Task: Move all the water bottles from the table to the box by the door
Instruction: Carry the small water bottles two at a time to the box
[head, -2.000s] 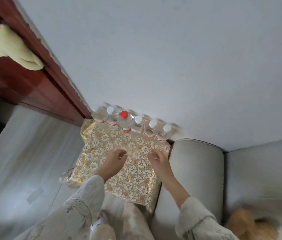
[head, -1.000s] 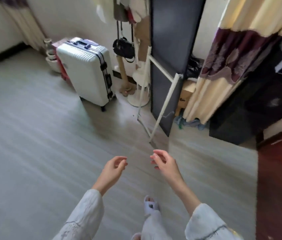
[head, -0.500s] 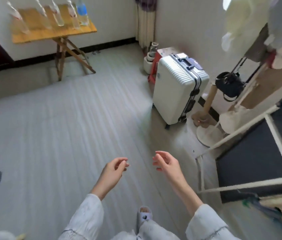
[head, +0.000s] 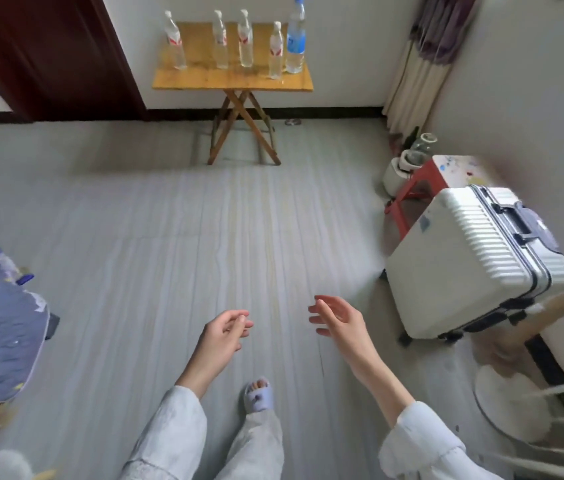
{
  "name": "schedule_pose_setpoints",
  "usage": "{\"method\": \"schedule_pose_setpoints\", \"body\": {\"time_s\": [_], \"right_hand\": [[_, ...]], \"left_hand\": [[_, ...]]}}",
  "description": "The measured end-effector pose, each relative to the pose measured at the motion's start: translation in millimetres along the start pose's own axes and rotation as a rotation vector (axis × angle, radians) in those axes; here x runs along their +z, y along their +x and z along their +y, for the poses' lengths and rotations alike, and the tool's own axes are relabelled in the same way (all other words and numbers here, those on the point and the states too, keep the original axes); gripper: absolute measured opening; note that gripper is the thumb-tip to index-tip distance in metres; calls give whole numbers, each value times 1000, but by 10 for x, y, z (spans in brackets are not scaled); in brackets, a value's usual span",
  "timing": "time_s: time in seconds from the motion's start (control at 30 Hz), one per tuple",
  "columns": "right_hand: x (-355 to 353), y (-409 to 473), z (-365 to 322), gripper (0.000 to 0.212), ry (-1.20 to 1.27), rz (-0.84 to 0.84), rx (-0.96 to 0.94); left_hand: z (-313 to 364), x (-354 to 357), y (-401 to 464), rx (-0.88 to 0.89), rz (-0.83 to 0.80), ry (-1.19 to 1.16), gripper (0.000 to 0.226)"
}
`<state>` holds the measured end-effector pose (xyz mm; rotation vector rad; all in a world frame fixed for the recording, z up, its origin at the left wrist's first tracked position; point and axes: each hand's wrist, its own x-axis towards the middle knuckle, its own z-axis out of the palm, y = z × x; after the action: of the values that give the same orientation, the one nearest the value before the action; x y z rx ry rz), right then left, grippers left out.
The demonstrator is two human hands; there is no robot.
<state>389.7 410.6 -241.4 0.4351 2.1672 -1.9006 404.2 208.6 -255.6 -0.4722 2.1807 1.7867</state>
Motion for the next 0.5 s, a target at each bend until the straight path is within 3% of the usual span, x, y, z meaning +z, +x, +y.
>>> {"method": "schedule_pose_setpoints", "body": {"time_s": [0.5], "right_hand": [[564, 2985, -1496, 14, 20, -26, -66]], "left_hand": [[1594, -738, 2875, 69, 69, 1, 19]]}}
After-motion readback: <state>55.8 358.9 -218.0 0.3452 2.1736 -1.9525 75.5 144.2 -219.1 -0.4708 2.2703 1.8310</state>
